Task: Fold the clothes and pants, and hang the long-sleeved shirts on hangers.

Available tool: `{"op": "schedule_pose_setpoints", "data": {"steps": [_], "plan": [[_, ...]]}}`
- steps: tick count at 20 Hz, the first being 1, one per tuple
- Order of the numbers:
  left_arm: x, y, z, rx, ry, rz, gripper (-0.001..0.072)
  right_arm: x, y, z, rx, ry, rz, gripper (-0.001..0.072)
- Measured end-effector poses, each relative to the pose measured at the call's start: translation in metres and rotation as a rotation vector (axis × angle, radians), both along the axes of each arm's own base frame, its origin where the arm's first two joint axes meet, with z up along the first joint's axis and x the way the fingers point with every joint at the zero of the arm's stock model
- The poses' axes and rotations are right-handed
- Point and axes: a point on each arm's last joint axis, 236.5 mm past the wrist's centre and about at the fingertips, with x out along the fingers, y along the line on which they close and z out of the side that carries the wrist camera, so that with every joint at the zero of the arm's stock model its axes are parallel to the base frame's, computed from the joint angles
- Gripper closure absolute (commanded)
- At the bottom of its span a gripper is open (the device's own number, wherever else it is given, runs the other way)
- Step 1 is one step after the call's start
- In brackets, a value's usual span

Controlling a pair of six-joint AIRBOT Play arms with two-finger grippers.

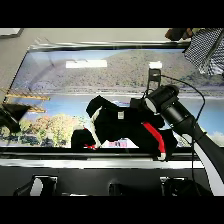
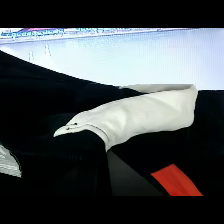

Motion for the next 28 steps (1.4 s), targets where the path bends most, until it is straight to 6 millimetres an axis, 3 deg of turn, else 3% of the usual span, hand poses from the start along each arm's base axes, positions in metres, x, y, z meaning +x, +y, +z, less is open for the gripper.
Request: {"op": "schedule_pose_setpoints", "data": {"steps": [6,10,17,22,28], "plan": [[-0.056,-0.053,-0.034,-0.096,0.069,-0.15,0.0685,0.001,-0.002,0.001,-0.007,-0.004,-0.004,0.0665],[-0.074,-0.073,-0.037,-0.155,0.082,-0.223,0.0684,0.003,-0.006,0.002,-0.007,-0.018,-0.042,0.0665],[-0.085,-0.088,-0.038,-0.206,0.113,-0.306,0.0684,0.01,-0.018,0.007,-0.021,-0.058,-0.118,0.0665],[-0.092,-0.101,-0.056,-0.207,0.206,-0.397,0.0684,0.015,-0.023,0.006,-0.032,-0.075,-0.158,0.0664],[-0.075,-0.102,-0.072,-0.206,0.244,-0.396,0.0684,0.016,-0.023,0.002,-0.033,-0.069,-0.171,0.0665]]}}
